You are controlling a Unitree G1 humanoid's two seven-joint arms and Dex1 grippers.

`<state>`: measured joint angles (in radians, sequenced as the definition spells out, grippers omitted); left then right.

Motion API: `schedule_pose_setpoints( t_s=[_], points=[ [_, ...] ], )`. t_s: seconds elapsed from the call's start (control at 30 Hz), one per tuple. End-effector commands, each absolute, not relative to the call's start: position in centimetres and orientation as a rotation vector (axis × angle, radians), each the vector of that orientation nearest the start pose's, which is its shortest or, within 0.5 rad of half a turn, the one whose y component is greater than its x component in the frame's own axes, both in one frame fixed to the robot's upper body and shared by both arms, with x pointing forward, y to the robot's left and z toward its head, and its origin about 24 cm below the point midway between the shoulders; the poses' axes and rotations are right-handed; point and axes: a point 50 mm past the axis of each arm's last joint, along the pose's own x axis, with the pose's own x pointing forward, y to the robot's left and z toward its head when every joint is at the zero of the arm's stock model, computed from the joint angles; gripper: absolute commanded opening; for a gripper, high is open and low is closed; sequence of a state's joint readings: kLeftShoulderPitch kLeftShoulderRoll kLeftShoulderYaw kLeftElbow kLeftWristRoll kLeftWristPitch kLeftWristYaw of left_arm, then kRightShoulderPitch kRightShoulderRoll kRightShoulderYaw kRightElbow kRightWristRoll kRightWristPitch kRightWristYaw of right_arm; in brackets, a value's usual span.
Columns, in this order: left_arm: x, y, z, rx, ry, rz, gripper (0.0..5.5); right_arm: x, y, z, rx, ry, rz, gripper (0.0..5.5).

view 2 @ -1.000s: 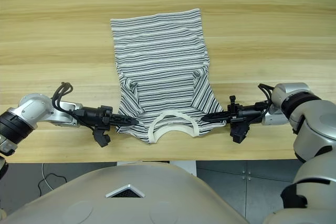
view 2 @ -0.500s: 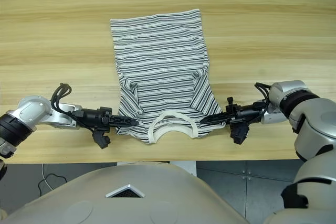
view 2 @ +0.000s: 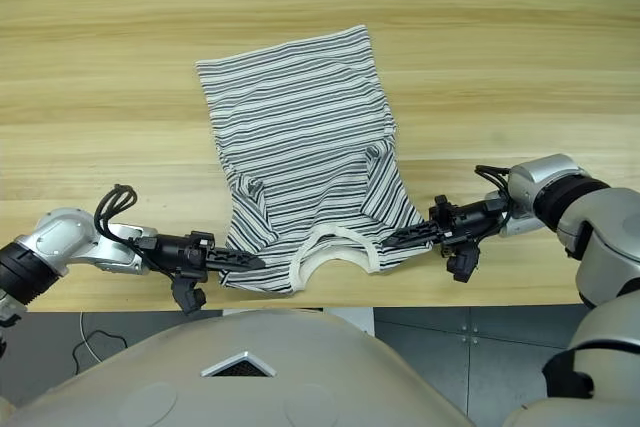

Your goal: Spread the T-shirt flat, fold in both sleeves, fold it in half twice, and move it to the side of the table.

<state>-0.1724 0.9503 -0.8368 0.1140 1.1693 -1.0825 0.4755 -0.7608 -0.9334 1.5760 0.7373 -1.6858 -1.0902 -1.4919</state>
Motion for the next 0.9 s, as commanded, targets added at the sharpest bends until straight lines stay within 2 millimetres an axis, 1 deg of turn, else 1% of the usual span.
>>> schedule_pose_setpoints(
  t_s=[0.03,0.13,0.2,0.3,0.37,0.43,0.53,0.63,0.77,0.9],
  points=[
    [14.0,16.6,-0.5,1.112,-0.722,-1.472,0.11,22.3,-21.6,2.0,-1.122,-1.028,1.565,0.1],
    [16.0,16.8,0.1,1.037,-0.627,-1.316,0.11,25.1,-20.5,4.1,-1.18,-1.066,1.431,0.1],
    [16.6,16.8,0.1,0.992,-0.571,-1.276,0.11,26.4,-19.8,5.2,-1.201,-1.097,1.374,0.1],
    [17.2,16.6,0.1,0.935,-0.508,-1.233,0.11,27.7,-18.8,6.5,-1.218,-1.123,1.328,0.1],
    [18.3,16.8,0.5,0.909,-0.47,-1.179,0.11,28.4,-18.8,7.0,-1.255,-1.113,1.302,0.1],
    [19.6,17.3,0.8,0.895,-0.419,-1.127,0.11,29.0,-18.9,7.1,-1.292,-1.085,1.271,0.1],
    [22.4,17.7,1.3,0.867,-0.309,-1.038,0.11,29.6,-18.6,6.9,-1.313,-1.019,1.2,0.1],
    [24.8,18.0,1.8,0.776,-0.208,-0.938,0.11,30.4,-18.5,6.6,-1.37,-0.932,1.137,0.1],
    [26.5,17.9,1.6,0.674,-0.082,-0.905,0.11,31.4,-18.0,6.4,-1.387,-0.787,1.055,0.1],
    [27.9,17.7,1.9,0.608,-0.048,-0.876,0.11,32.7,-17.5,6.2,-1.409,-0.611,0.959,0.1]
  ],
)
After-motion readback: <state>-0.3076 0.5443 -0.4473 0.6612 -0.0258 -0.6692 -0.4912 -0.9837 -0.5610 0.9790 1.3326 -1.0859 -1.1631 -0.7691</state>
